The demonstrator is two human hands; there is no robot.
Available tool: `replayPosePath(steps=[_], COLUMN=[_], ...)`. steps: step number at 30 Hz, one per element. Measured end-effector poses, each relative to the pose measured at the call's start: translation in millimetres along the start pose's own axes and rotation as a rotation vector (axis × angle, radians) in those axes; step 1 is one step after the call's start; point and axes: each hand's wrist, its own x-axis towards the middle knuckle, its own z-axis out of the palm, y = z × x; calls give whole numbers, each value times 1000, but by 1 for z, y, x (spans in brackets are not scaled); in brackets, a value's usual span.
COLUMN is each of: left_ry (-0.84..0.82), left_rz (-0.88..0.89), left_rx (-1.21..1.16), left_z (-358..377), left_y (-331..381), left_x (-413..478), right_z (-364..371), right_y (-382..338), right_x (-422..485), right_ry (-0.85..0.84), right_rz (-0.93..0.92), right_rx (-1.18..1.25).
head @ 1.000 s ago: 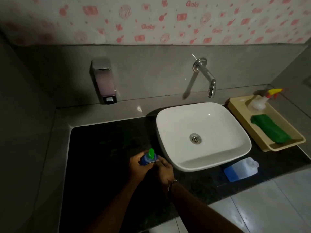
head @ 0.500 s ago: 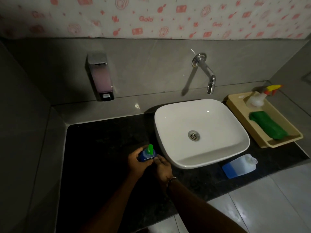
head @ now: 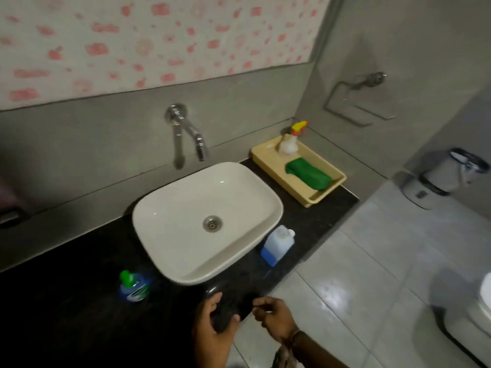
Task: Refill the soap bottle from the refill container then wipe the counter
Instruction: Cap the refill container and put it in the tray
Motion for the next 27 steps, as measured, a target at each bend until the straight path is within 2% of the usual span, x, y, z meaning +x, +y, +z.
replayPosePath(steps=[5,10,12,14,21,24,27], left_ry=[-127,-55,16,58,168,160,160], left_rz=[40,172,172,86,-67,-81,-110], left_rx=[79,221,252,224,215,172,129], left_z=[94,164,186,202,237,241,241], left_y=[53,69,65,65,62,70,74], left_x=[24,49,56,62,77,80,83], right_z=[-96,-156,-172,-182,-189,-191,-203], right_y=[-5,-30,-41,-49,-65,-62,-72], right_x=[46,111,137,163,229,235,222], right_ry=[200,285,256,204,-78,-95,-116], right_rz=[-47,-131,-175,-225,-337,-337,-313], right_rx=[-97,-285,-362,-438,-827,-868,-788])
